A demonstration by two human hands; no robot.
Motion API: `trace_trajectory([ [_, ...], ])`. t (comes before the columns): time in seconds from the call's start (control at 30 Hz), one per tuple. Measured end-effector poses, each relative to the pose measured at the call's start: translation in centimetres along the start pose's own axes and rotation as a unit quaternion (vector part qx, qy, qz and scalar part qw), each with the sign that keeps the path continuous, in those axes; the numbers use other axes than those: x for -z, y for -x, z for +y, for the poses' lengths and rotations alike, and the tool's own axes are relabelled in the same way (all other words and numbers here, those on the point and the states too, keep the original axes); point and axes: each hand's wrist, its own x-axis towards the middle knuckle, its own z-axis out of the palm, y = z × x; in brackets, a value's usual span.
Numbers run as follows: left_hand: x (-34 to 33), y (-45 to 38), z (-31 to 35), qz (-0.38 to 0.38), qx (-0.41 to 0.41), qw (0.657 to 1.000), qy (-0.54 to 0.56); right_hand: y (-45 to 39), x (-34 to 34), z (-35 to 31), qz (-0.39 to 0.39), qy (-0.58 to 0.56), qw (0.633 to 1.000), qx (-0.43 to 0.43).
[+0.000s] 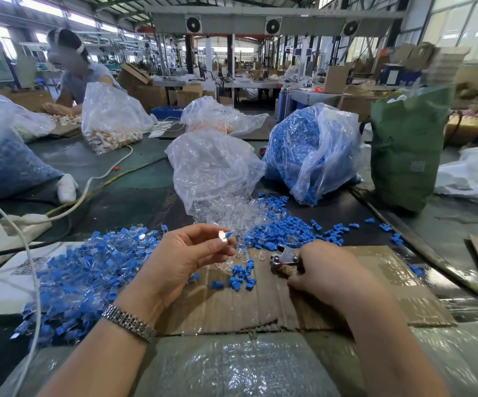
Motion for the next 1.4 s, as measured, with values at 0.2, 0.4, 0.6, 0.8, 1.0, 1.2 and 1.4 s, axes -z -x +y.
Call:
trace_trajectory([
  [0.2, 0.3, 0.0, 0.1, 0.018, -0.001, 0.999, 0.037, 0.0, 0.6, -0.5, 0.004, -0.186, 0.981, 0.060],
  [0.4, 0.3, 0.1, 0.3, 0.019, 0.000, 0.997, 0.070, 0.5, 2.2, -2.9, -0.129, -0.395, 0.901, 0.126],
  [0.6, -0.1, 0.3, 0.3, 0.024, -0.005, 0.999, 0.025, 1.2, 2.6, -4.5, -0.128, -0.419, 0.889, 0.136],
  [0.8, -0.2, 0.8, 0.6, 0.023, -0.027, 0.997, -0.065, 1.3, 1.9, -4.9, -0.132, -0.432, 0.885, 0.115],
  [1.0, -0.5, 0.8, 0.7, 0.038, -0.050, 0.992, -0.106, 1.5, 0.4, -6.0, -0.059, -0.406, 0.902, 0.132],
  [1.2, 0.0, 0.7, 0.4, 0.039, -0.071, 0.986, -0.148, 1.2, 0.6, -5.9, -0.093, -0.395, 0.905, 0.127],
  [1.4, 1.3, -0.4, -0.6, 0.184, -0.123, 0.939, -0.263, 0.7, 1.7, -2.4, -0.036, -0.381, 0.922, 0.057],
])
